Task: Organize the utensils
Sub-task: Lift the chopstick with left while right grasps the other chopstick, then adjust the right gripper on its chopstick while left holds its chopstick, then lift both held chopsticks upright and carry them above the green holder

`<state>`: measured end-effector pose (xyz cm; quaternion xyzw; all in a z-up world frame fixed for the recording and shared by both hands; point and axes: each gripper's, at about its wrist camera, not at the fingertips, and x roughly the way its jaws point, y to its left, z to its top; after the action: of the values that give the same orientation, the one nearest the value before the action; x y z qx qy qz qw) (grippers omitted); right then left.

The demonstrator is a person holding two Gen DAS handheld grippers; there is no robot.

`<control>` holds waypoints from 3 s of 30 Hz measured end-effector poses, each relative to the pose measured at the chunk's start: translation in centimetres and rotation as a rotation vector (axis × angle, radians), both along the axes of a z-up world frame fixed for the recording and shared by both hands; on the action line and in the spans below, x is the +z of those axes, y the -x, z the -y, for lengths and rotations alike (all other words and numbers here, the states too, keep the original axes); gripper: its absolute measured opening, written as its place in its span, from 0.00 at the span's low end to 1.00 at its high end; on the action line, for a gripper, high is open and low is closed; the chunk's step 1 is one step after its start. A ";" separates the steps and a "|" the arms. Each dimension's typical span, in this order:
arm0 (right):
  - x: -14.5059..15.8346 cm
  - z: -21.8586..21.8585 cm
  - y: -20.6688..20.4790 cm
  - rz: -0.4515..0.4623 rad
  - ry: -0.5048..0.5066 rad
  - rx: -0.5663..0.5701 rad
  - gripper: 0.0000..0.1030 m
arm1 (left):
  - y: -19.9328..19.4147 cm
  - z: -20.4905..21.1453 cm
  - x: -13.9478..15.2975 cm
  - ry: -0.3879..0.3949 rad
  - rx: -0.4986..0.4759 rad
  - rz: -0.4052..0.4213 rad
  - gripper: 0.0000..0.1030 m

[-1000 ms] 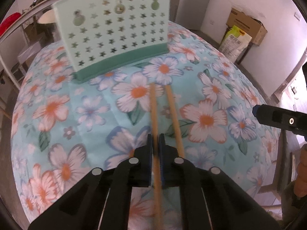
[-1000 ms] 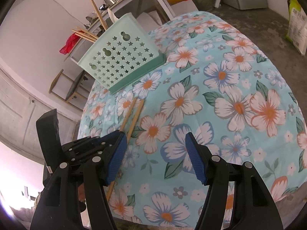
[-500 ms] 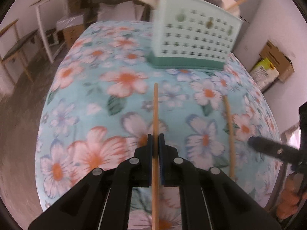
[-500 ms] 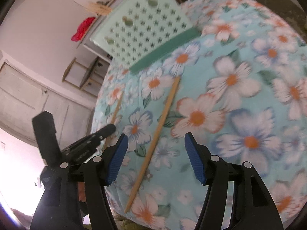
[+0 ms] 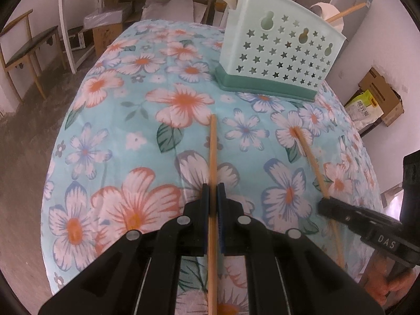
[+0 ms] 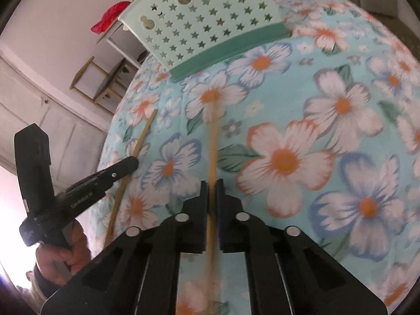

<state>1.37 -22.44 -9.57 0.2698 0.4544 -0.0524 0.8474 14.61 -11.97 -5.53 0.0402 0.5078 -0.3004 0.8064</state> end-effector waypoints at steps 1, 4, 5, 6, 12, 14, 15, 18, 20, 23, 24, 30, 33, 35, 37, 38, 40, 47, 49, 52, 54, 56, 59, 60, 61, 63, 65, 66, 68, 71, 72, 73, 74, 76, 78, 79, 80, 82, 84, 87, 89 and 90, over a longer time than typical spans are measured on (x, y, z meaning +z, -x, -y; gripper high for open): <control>0.1 0.4 0.3 -0.004 0.008 0.005 0.04 | 0.0 0.0 0.0 0.003 0.001 -0.003 0.05; 0.2 1.4 0.8 -0.019 0.024 0.007 0.04 | -0.2 -0.1 0.0 0.012 0.008 -0.015 0.05; 0.2 1.7 1.0 -0.021 0.022 0.004 0.04 | -0.2 -0.2 0.1 0.015 0.010 -0.019 0.05; 0.2 2.0 1.1 -0.022 0.018 0.000 0.04 | -0.2 -0.2 0.1 0.021 0.014 -0.025 0.05; 0.0 3.7 2.6 -0.015 -0.018 -0.047 0.04 | -0.2 -0.8 0.2 0.065 0.032 -0.091 0.05; -0.2 4.5 3.2 -0.006 -0.056 -0.065 0.04 | -0.2 -0.8 0.3 0.082 0.026 -0.110 0.05; -0.2 4.9 3.5 -0.001 -0.073 -0.069 0.04 | -0.2 -0.7 0.3 0.091 0.020 -0.122 0.05; -0.5 6.0 3.9 0.017 -0.157 -0.070 0.05 | -0.3 -0.5 0.6 0.090 -0.004 -0.126 0.06; -0.3 6.3 3.9 0.020 -0.176 -0.058 0.10 | -0.4 -0.1 0.9 0.073 -0.027 -0.114 0.11; 0.4 6.8 3.6 0.029 -0.175 -0.052 0.25 | -0.7 0.8 1.0 0.027 -0.067 -0.089 0.16; 0.6 6.9 3.3 0.027 -0.163 -0.053 0.26 | -0.9 1.0 1.0 0.010 -0.078 -0.080 0.16; 0.6 7.5 0.9 0.019 -0.139 -0.054 0.29 | -2.2 3.5 0.4 -0.119 -0.149 0.000 0.16; -0.1 7.4 -0.6 0.008 -0.130 -0.061 0.27 | -2.7 5.2 0.0 -0.196 -0.173 0.059 0.16; -0.4 7.3 -1.3 -0.002 -0.112 -0.073 0.23 | -2.7 5.9 -0.1 -0.241 -0.188 0.105 0.16; -0.5 7.2 -2.0 -0.006 -0.103 -0.085 0.18 | -2.3 6.9 -0.4 -0.292 -0.203 0.160 0.15; -0.6 7.2 -2.3 -0.008 -0.100 -0.091 0.17 | -2.2 7.2 -0.4 -0.307 -0.206 0.175 0.14; -0.6 7.2 -2.7 -0.011 -0.086 -0.100 0.10 | -1.8 7.8 -0.5 -0.338 -0.217 0.210 0.10; 1.2 7.6 -1.9 0.042 -0.079 -0.090 0.04 | -0.8 8.6 -0.2 -0.383 -0.224 0.290 0.05; 2.0 7.4 -1.6 0.065 -0.072 -0.089 0.04 | -0.7 8.7 0.0 -0.385 -0.226 0.303 0.05; 3.5 7.8 -0.5 0.101 -0.059 -0.092 0.04 | 0.0 9.0 0.5 -0.387 -0.232 0.330 0.05; 4.3 7.8 0.1 0.123 -0.053 -0.095 0.04 | 0.6 9.1 1.1 -0.386 -0.238 0.355 0.05; 5.2 7.8 0.5 0.146 -0.044 -0.099 0.04 | 1.1 9.1 1.8 -0.381 -0.242 0.376 0.05; 6.5 7.8 1.1 0.180 -0.029 -0.101 0.04 | 1.6 9.4 2.8 -0.372 -0.245 0.400 0.05; 6.8 7.7 1.2 0.190 -0.023 -0.101 0.04 | 1.8 9.5 3.1 -0.368 -0.246 0.410 0.05; 7.4 7.7 1.4 0.205 -0.015 -0.102 0.04 | 1.9 9.6 3.6 -0.362 -0.247 0.418 0.05; 8.1 7.6 1.7 0.223 -0.010 -0.104 0.04 | 2.2 9.7 4.4 -0.344 -0.246 0.431 0.05; 8.9 7.6 2.1 0.245 -0.004 -0.107 0.04 | 2.3 9.5 5.3 -0.309 -0.243 0.435 0.05; 9.4 7.7 2.3 0.255 -0.003 -0.109 0.04 | 2.4 9.3 6.1 -0.276 -0.233 0.436 0.05; 10.1 7.7 2.7 0.275 0.001 -0.114 0.04 | 2.0 8.6 8.0 -0.168 -0.210 0.414 0.05; 10.8 8.1 3.2 0.296 0.008 -0.127 0.04 | 0.6 7.0 11.0 0.008 -0.166 0.344 0.05; 11.1 8.2 3.5 0.304 0.011 -0.132 0.04 | 0.3 6.7 11.7 0.042 -0.157 0.332 0.05; 11.2 8.3 3.6 0.308 0.012 -0.136 0.04 | -0.1 6.3 12.6 0.082 -0.152 0.318 0.05; 11.4 8.5 3.9 0.314 0.013 -0.143 0.04 | -0.4 6.0 13.3 0.108 -0.149 0.312 0.05; 11.6 8.8 4.3 0.323 0.010 -0.157 0.04 | -1.1 5.2 15.1 0.171 -0.134 0.301 0.05; 11.7 9.0 4.6 0.327 0.007 -0.168 0.04 | -1.6 4.5 16.6 0.228 -0.127 0.295 0.05; 11.6 9.1 4.6 0.328 0.005 -0.174 0.04 | -1.8 4.1 17.4 0.259 -0.121 0.294 0.05; 11.5 9.1 4.7 0.327 0.005 -0.175 0.04 | -2.0 3.8 18.4 0.290 -0.117 0.296 0.05; 11.5 9.2 4.7 0.326 0.004 -0.180 0.04 | -2.1 3.3 20.1 0.341 -0.113 0.314 0.05; 11.4 9.3 4.7 0.326 0.002 -0.184 0.04 | -2.2 3.2 22.0 0.380 -0.114 0.342 0.05; 11.4 9.5 4.8 0.327 -0.001 -0.190 0.04 | -2.5 3.4 25.6 0.456 -0.116 0.407 0.05; 11.5 9.5 4.9 0.329 -0.001 -0.193 0.04 | -2.9 3.9 28.1 0.487 -0.098 0.488 0.05; 11.5 9.5 4.9 0.330 -0.002 -0.193 0.04 | -3.0 4.2 28.8 0.496 -0.089 0.521 0.05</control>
<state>-3.54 -31.91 1.94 0.3179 0.2814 -0.0882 0.9011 17.63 -16.12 23.30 -0.0594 0.1947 -0.4289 0.8801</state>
